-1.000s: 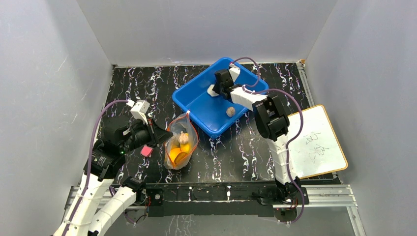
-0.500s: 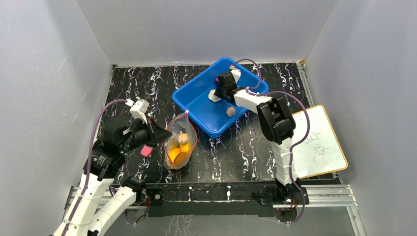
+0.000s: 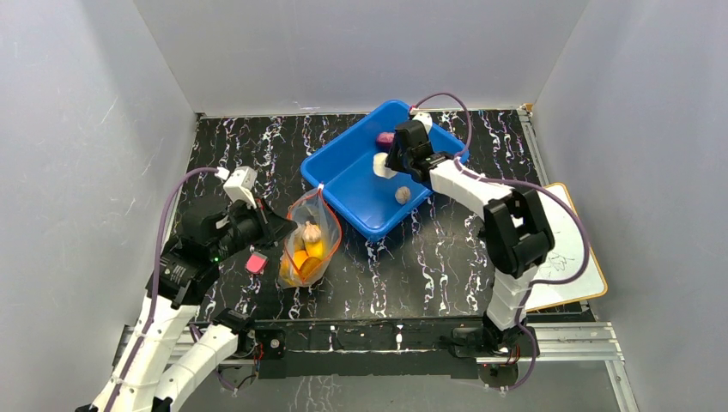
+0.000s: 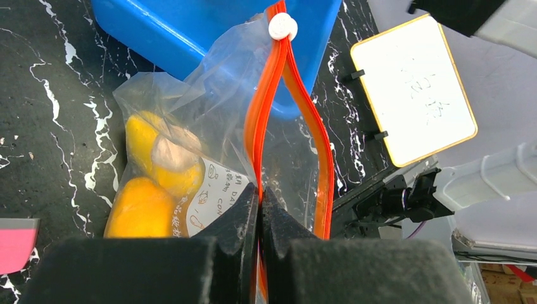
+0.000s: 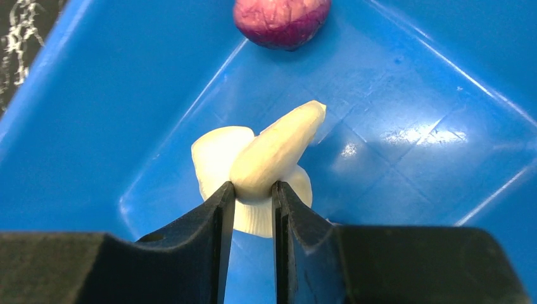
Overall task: Place the food in the zip-top bag and seal the zipper
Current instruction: Pick up the fake vegetable from the bin, then place the fake vegetable in the zipper food storage bag.
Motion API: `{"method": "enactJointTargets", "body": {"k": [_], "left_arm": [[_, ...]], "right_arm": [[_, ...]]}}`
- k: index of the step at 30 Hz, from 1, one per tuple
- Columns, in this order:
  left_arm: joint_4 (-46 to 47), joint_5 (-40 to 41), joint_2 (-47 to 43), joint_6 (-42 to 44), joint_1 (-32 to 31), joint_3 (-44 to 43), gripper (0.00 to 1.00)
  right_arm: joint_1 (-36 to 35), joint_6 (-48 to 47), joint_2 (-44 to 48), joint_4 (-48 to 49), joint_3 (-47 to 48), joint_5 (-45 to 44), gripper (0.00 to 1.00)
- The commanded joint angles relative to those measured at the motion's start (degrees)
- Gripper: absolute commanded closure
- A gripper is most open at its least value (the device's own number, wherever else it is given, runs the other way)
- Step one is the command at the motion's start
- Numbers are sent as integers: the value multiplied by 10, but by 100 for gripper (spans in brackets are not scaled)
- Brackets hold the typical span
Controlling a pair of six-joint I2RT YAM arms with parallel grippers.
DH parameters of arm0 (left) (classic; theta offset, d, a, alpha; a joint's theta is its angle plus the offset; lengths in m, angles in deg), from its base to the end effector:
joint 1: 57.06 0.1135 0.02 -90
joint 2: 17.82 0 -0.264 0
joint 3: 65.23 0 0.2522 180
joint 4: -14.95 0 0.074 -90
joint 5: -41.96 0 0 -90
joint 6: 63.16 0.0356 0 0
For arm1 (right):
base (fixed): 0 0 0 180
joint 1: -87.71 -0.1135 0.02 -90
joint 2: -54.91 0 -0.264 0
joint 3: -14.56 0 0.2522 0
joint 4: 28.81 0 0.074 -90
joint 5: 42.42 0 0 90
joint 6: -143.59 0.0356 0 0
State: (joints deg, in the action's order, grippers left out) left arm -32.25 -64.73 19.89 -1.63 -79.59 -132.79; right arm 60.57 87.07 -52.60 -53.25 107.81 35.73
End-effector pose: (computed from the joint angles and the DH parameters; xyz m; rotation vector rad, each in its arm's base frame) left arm 0.1190 -0.0604 0.3683 0.1088 1.9542 -0.8736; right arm 0.3849 0.1891 0.2351 0.2363 2.2392 0.3435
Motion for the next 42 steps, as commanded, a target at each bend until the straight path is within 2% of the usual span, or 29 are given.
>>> {"method": "enactJointTargets", "body": {"k": [1, 8, 13, 20, 30, 35, 42], "left_arm": [[25, 13, 13, -9, -1, -24, 100], [46, 20, 23, -22, -1, -10, 100], [57, 18, 34, -23, -1, -9, 100], [76, -7, 55, -12, -1, -12, 100], [89, 0, 56, -19, -1, -5, 100], [87, -4, 59, -22, -1, -8, 100], [100, -15, 53, -36, -1, 2, 100]], "right_arm": [[0, -36, 72, 3, -22, 21, 79], [-6, -48, 150, -20, -48, 74, 80], [-19, -61, 200, -38, -57, 77, 80], [-84, -59, 265, -79, -50, 86, 79], [-163, -19, 354, -120, -33, 98, 79], [-186, 37, 390, -107, -39, 131, 80], [-256, 99, 378, -72, -49, 149, 79]]}}
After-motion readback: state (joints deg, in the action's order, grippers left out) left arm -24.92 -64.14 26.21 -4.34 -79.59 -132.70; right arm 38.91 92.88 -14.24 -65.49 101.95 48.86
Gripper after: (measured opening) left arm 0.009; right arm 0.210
